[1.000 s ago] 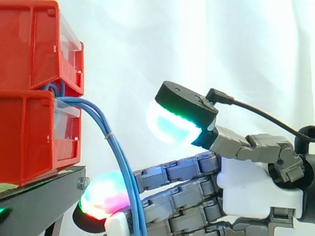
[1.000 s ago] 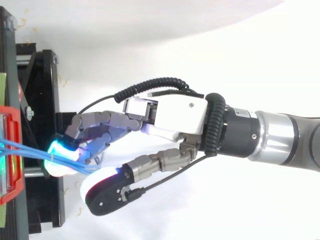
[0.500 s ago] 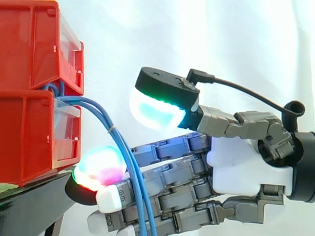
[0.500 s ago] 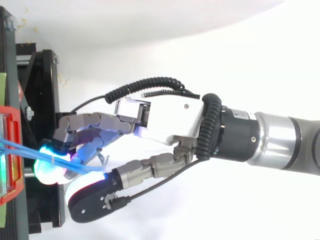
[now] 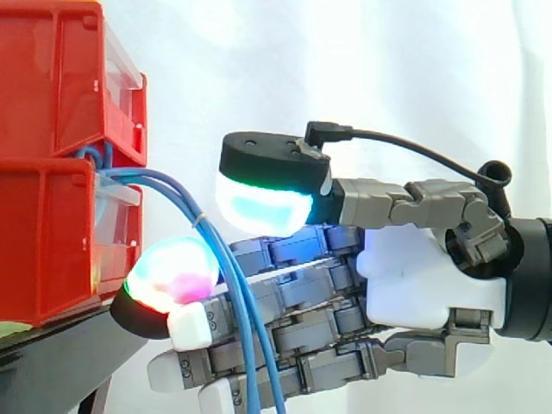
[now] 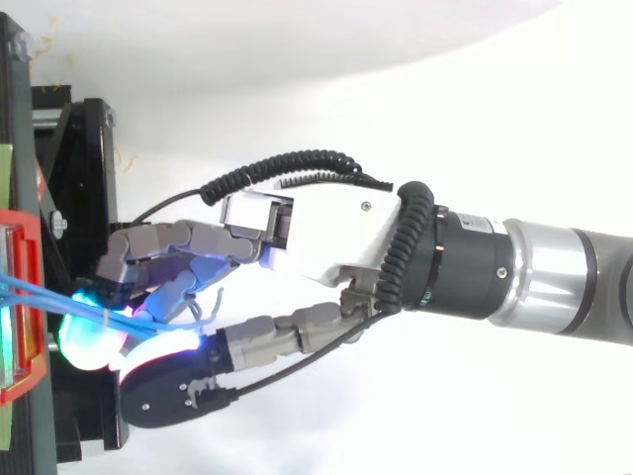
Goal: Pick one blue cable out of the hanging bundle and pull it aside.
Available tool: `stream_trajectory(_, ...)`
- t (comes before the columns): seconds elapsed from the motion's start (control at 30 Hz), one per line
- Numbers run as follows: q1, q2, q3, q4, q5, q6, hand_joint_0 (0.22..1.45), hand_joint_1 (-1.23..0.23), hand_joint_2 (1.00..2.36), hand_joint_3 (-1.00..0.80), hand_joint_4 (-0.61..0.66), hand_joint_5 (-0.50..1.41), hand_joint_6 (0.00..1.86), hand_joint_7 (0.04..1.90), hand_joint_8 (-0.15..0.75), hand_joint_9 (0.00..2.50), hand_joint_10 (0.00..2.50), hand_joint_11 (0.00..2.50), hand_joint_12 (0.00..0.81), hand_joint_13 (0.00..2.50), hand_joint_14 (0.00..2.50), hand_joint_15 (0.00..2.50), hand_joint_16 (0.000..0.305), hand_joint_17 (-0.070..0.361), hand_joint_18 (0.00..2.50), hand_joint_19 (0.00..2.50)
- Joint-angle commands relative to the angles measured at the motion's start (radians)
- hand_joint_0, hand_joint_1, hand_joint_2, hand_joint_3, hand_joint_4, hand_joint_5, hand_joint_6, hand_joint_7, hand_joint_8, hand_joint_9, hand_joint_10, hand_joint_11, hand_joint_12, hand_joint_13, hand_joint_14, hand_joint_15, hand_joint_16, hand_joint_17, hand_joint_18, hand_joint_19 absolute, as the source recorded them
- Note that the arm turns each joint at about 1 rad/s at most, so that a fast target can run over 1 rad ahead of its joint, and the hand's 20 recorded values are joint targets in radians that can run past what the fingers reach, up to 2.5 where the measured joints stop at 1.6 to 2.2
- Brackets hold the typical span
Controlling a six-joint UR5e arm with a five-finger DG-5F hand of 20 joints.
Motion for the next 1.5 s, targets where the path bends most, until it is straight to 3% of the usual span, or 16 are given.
stream_trajectory(0.0, -0.004, 0.001, 0.007, -0.019, -0.016, 0.006, 0.56, -0.68, 1.02, -0.09, 0.26, -0.19, 0.85, 1.25, 0.292, 0.59, 0.01, 0.24, 0.396, 0.43, 0.01, 0.18, 0.056, 0.125, 0.38, 0.35)
stream_trajectory(0.17, -0.007, 0.001, 0.008, -0.039, -0.023, 0.02, 0.58, -0.73, 1.01, -0.32, 0.3, -0.16, 0.87, 1.29, 0.304, 0.66, 0.01, 0.31, 0.397, 0.48, 0.01, 0.19, 0.054, 0.122, 0.41, 0.36)
stream_trajectory(0.27, -0.009, 0.0, 0.008, -0.054, -0.025, 0.032, 0.56, -0.68, 1.0, -0.45, 0.29, -0.15, 0.86, 1.27, 0.309, 0.69, 0.01, 0.31, 0.401, 0.49, 0.01, 0.2, 0.055, 0.123, 0.43, 0.36)
stream_trajectory(0.47, -0.015, 0.004, 0.019, -0.083, -0.025, 0.038, 0.57, -0.61, 1.01, -0.38, 0.28, -0.14, 0.84, 1.28, 0.312, 0.71, 0.01, 0.31, 0.4, 0.48, 0.01, 0.2, 0.054, 0.122, 0.42, 0.37)
stream_trajectory(0.73, -0.021, 0.003, 0.036, -0.103, -0.025, 0.035, 0.59, -0.76, 1.02, -0.18, 0.26, -0.16, 0.87, 1.34, 0.308, 0.69, 0.01, 0.34, 0.403, 0.49, 0.01, 0.21, 0.054, 0.121, 0.44, 0.36)
stream_trajectory(0.9, -0.026, 0.003, 0.036, -0.105, -0.039, 0.034, 0.64, -0.87, 1.02, -0.2, 0.23, -0.17, 0.88, 1.42, 0.303, 0.69, 0.01, 0.4, 0.403, 0.51, 0.01, 0.21, 0.054, 0.122, 0.51, 0.35)
stream_trajectory(1.0, -0.027, 0.004, 0.038, -0.106, -0.045, 0.034, 0.67, -0.87, 1.01, -0.36, 0.24, -0.16, 0.89, 1.35, 0.304, 0.72, 0.01, 0.4, 0.405, 0.53, 0.01, 0.22, 0.053, 0.12, 0.55, 0.35)
stream_trajectory(1.1, -0.03, 0.009, 0.044, -0.119, -0.051, 0.031, 0.59, -0.8, 1.0, -0.5, 0.28, -0.14, 0.87, 1.36, 0.311, 0.78, 0.01, 0.42, 0.403, 0.55, 0.01, 0.23, 0.053, 0.119, 0.54, 0.39)
stream_trajectory(1.27, -0.033, 0.024, 0.048, -0.145, -0.052, 0.015, 0.55, -0.52, 1.0, -0.5, 0.26, -0.12, 0.86, 1.39, 0.332, 0.83, 0.01, 0.39, 0.411, 0.56, 0.01, 0.25, 0.054, 0.122, 0.54, 0.45)
stream_trajectory(1.47, -0.044, 0.026, 0.064, -0.172, -0.063, 0.014, 0.58, -0.46, 1.01, -0.31, 0.26, -0.12, 0.85, 1.41, 0.329, 0.85, 0.01, 0.4, 0.409, 0.56, 0.01, 0.27, 0.053, 0.118, 0.5, 0.49)
